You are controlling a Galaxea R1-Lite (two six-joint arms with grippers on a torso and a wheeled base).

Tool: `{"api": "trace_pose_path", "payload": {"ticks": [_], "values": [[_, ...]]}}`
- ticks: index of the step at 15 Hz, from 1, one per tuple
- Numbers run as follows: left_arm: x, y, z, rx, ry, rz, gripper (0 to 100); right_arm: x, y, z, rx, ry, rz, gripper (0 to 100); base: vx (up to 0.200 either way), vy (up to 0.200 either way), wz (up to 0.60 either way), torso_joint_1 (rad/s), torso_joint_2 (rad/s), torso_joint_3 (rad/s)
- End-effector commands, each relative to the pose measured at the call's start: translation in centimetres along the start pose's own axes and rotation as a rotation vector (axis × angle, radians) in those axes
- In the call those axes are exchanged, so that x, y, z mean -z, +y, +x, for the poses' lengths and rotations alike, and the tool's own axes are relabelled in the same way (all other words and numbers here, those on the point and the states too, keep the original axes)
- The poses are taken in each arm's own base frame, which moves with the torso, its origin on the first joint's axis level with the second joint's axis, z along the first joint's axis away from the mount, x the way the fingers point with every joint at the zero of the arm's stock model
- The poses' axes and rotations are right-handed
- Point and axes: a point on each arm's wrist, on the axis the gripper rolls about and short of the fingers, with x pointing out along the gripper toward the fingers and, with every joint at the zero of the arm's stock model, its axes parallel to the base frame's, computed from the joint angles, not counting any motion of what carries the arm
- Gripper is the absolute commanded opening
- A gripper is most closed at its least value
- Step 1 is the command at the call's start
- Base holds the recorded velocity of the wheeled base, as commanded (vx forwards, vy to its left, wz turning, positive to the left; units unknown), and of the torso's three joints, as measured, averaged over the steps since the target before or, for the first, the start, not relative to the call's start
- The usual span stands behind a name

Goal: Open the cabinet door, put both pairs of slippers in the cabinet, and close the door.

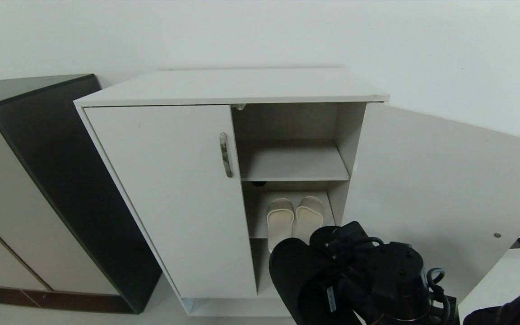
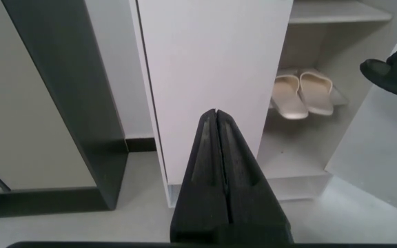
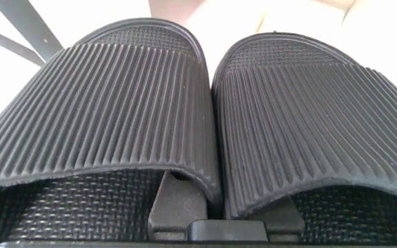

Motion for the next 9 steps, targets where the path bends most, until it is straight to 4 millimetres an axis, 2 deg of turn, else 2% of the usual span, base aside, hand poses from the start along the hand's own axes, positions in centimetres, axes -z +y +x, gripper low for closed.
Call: {"api": "trace_pose_path", "payload": {"ticks": [1, 5, 9], "values": [[0.00, 0.00, 0.01, 0.000, 0.001, 0.001, 0, 0.16, 0.03, 0.09, 0.000, 0.005, -0.003, 0, 0.000, 0.000, 0.00, -0.080, 0.44, 0.369], [0.00, 0.00, 0.01, 0.000, 0.001, 0.000, 0, 0.34, 0.06, 0.21, 0.001, -0.002, -0.001, 0, 0.000, 0.000, 0.00, -0.035, 0.42, 0.383], [0.00, 0.00, 0.01, 0.000, 0.001, 0.000, 0, 0.59, 0.05, 0.50, 0.006, 0.004, -0.003, 0, 0.000, 0.000, 0.00, -0.003, 0.10, 0.092]]}}
